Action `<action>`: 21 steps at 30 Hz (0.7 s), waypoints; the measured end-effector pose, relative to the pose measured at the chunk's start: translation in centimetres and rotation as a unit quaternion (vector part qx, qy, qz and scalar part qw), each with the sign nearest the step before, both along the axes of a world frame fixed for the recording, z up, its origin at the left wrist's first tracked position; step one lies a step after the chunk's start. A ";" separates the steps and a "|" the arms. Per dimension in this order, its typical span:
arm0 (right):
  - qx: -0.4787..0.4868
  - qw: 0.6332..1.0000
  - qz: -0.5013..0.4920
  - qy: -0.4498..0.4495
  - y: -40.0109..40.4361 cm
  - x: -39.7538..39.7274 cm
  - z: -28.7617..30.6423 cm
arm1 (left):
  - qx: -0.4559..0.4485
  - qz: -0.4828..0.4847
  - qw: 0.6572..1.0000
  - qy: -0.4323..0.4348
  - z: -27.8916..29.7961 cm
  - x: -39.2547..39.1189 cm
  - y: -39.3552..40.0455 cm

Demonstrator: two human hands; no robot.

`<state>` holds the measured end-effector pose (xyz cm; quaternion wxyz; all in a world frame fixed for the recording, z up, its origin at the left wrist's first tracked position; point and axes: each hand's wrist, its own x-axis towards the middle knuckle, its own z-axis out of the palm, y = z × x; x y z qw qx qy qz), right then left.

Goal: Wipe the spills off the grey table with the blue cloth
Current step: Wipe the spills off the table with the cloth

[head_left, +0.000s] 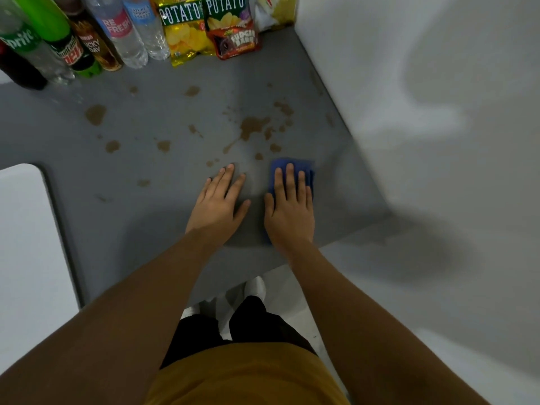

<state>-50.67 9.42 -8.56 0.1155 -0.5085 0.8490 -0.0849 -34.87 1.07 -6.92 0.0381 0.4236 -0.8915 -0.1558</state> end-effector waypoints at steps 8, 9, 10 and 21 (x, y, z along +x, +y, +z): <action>-0.012 0.995 0.092 0.023 -5.4 -1.9 0.4 | 0.005 0.023 1.000 0.009 -0.4 2.0 0.0; -0.013 0.996 0.085 0.021 -5.6 -2.2 0.4 | 0.007 0.021 1.000 0.010 -0.5 2.2 -0.1; -0.015 0.997 0.077 0.017 -5.8 -2.3 0.3 | 0.011 0.018 1.000 0.009 -0.5 2.3 -0.1; 0.021 1.000 -0.017 0.006 -3.1 0.7 0.7 | 0.042 -0.004 0.999 -0.005 0.5 2.8 -1.0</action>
